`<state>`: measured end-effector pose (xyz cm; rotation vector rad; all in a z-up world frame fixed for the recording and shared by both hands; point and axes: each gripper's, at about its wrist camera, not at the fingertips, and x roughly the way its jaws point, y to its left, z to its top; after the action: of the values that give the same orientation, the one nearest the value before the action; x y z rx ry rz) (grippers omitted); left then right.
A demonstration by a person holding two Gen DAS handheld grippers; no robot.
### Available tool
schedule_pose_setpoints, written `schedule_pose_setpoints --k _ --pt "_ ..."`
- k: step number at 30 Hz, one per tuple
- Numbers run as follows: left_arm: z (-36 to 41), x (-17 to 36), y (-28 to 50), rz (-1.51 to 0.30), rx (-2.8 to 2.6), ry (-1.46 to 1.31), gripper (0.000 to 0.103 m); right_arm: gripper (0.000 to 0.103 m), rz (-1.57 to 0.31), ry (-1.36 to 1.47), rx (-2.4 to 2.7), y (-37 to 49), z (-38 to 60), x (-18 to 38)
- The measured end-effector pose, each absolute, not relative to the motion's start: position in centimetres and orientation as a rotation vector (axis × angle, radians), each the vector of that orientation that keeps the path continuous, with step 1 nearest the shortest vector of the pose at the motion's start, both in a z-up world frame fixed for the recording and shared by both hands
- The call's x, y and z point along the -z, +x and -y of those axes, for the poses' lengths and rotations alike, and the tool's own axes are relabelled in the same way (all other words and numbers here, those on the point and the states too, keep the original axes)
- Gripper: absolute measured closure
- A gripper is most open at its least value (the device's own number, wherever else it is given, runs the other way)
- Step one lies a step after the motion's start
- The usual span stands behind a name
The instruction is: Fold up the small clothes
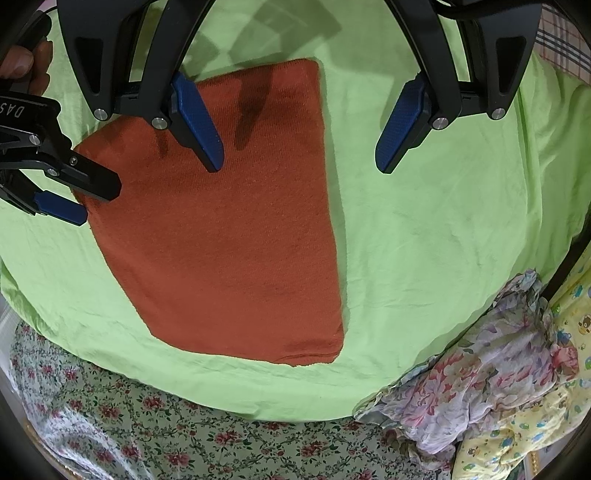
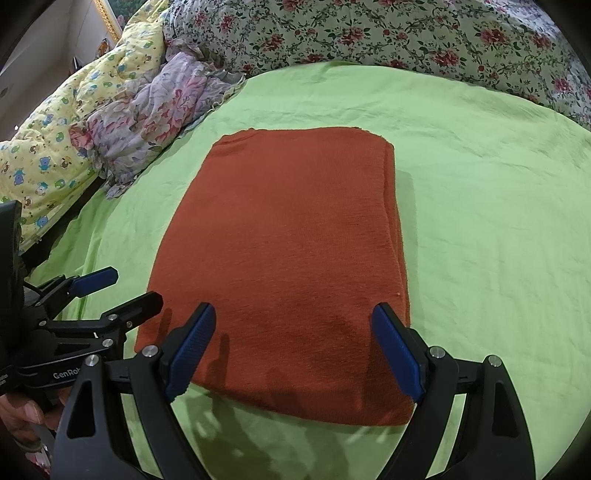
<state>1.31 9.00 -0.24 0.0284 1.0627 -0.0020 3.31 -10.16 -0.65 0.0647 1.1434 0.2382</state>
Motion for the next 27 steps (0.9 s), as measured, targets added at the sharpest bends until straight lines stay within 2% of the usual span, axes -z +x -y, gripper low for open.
schedule_pose_setpoints --k 27 --pt "-8.99 0.14 0.92 -1.056 -0.001 0.024 0.018 0.016 -1.13 0.062 -0.24 3.18 9.81 0.4"
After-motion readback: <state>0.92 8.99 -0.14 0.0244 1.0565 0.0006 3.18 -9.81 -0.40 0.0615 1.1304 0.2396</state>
